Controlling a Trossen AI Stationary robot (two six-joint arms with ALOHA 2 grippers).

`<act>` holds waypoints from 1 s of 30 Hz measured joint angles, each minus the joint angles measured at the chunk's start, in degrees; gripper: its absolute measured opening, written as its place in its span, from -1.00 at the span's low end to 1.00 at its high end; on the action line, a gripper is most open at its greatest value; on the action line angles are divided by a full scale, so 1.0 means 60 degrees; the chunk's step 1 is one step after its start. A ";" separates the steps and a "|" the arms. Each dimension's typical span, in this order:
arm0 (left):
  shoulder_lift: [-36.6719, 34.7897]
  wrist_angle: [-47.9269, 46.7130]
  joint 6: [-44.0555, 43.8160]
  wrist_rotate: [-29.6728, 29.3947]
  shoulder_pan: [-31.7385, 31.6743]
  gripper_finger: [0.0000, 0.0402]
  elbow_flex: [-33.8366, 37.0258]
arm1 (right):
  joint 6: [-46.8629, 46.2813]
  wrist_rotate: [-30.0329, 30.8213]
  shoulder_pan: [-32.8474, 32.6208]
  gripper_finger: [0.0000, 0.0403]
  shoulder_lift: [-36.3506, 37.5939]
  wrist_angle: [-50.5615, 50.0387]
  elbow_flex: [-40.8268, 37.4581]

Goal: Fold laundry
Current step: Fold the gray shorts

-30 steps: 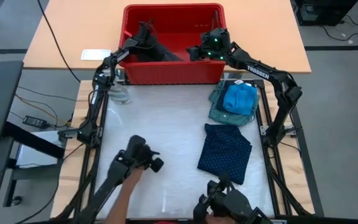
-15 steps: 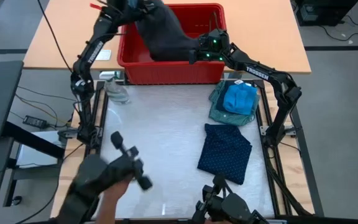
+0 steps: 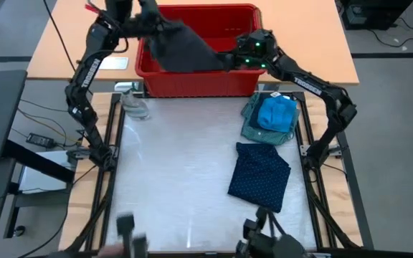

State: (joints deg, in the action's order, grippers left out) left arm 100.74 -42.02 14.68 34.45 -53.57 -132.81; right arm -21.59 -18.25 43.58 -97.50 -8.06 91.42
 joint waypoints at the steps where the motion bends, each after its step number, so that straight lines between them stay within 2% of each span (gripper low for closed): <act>1: -0.0152 -0.0244 -0.0010 0.0300 0.0153 -1.00 0.0018 | 0.0107 0.0023 -0.0001 -0.34 0.0167 -0.0098 0.0000; 6: -0.1164 -0.1196 -0.0019 0.2156 0.1150 -1.00 -0.0062 | 0.0670 0.0002 -0.0071 -0.34 0.1192 -0.1172 0.0000; 12: -0.1740 -0.3213 -0.0169 0.1846 0.3451 -1.00 -0.0015 | 0.1671 0.0077 -0.0499 -0.34 0.2468 -0.3174 0.0007; 14: -0.1887 -0.3913 -0.0251 0.1205 0.4409 -1.00 -0.0018 | 0.1879 0.0100 -0.0680 -0.34 0.2810 -0.3983 0.0007; 17: -0.1905 -0.5239 -0.1296 -0.0691 0.5867 -1.00 -0.0054 | 0.1997 0.0187 -0.1035 -0.34 0.3243 -0.5301 -0.0024; 20: -0.1646 -0.6449 -0.2554 -0.2595 0.7408 -1.00 0.0486 | 0.2290 0.0730 -0.1525 -0.34 0.3783 -0.5963 -0.0556; 22: -0.1539 -0.6649 -0.3573 -0.3802 0.8369 -1.00 0.1318 | 0.2374 0.1216 -0.1822 -0.34 0.4121 -0.5887 -0.1189; 25: -0.1571 -0.6311 -0.5402 -0.4935 0.9541 -1.00 0.2917 | 0.1947 0.1575 -0.2119 -0.34 0.4575 -0.5507 -0.2284; 27: -0.1591 -0.5855 -0.6592 -0.5198 1.0231 -1.00 0.4152 | 0.1518 0.1492 -0.2314 -0.34 0.4884 -0.5210 -0.3077; 30: -0.1547 -0.4046 -0.8062 -0.5327 1.1173 -1.00 0.6287 | 0.1045 0.1332 -0.2721 -0.34 0.5346 -0.4930 -0.4296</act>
State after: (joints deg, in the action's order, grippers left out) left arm 91.46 -66.30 -33.69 2.49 13.47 -95.09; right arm -15.32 -10.26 27.25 -65.43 -37.64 65.64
